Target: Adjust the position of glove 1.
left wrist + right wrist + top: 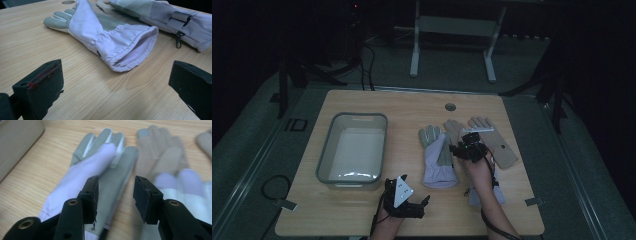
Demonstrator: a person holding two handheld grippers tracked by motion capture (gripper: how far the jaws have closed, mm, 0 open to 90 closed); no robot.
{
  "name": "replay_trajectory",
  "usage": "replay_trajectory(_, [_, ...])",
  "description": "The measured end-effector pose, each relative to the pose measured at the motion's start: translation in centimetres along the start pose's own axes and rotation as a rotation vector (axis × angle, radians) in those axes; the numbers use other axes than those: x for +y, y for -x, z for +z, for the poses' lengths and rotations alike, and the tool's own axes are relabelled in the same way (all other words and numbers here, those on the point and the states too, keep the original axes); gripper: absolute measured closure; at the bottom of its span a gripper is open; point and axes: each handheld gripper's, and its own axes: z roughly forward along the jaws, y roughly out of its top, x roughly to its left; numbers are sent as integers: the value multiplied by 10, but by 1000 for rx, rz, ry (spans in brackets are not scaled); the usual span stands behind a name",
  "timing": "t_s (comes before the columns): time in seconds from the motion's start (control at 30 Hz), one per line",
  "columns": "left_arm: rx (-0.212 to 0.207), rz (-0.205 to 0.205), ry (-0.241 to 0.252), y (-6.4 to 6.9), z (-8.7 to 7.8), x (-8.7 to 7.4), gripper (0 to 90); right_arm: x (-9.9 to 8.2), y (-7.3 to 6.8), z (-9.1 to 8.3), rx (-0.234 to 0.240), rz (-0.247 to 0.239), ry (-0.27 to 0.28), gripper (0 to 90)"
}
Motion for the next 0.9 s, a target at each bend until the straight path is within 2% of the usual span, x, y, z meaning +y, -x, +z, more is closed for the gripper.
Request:
replay_trajectory(0.13, [-1,2,-10,0,1,0,0,-3,16,-9,0,-11,-9,521])
replay_trajectory(0.23, [0,2,-6,0,0,0,0,-7,25,-14,-26,-49,-27,503])
replay_trajectory(0.3, [0,0,-6,-1,0,0,0,-11,32,-21,-41,-96,-43,503])
replay_trajectory(0.33, [1,0,-6,-1,0,0,0,-11,32,-21,-41,-96,-43,503])
replay_trajectory(0.43, [1,0,-4,0,0,0,0,-13,42,-31,-13,-135,-49,503])
replay_trajectory(0.5, [1,2,-6,0,0,0,0,-14,48,-37,6,-180,-53,503])
replay_trajectory(0.6, [3,3,-8,0,0,0,0,-19,57,-45,-19,-235,-80,501])
replay_trajectory(0.83, [4,0,-8,0,0,0,0,-43,78,-58,17,-253,-94,495])
replay_trajectory(0.9, [12,0,-6,0,0,0,0,-50,83,-63,21,-234,-82,498])
